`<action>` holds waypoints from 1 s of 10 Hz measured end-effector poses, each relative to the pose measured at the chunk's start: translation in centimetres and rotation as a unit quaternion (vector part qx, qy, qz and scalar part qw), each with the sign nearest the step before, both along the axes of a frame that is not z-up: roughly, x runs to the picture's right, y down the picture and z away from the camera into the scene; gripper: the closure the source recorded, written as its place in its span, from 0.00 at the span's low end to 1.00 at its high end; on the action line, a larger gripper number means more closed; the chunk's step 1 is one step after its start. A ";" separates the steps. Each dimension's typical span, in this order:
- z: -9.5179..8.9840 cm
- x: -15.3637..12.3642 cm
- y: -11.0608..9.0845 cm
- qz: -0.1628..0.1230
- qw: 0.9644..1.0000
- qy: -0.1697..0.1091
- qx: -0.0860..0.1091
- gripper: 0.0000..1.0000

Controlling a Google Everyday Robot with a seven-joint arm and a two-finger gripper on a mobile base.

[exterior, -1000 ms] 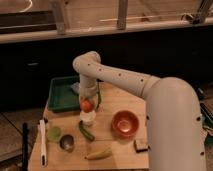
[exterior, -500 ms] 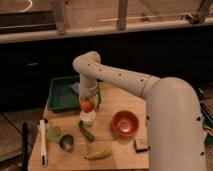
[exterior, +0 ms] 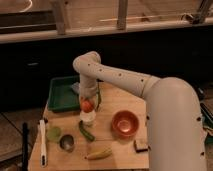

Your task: Place apple in paper cup

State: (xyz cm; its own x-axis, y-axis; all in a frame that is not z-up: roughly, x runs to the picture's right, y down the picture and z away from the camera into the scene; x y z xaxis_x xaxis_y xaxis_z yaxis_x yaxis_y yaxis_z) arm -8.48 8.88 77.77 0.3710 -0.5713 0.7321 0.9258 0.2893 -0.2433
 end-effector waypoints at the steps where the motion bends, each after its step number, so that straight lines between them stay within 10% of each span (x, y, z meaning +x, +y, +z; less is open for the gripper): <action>1: 0.0 0.0 0.0 0.000 1.000 0.000 0.000 0.62; 10: 0.0 0.0 0.0 0.004 1.000 0.005 0.001 0.56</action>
State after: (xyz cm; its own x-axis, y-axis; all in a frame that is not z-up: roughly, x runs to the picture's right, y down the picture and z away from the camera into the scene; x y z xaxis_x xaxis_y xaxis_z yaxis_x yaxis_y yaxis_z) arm -8.51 8.87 77.78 0.3825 -0.5701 0.7271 0.9211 0.2975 -0.2512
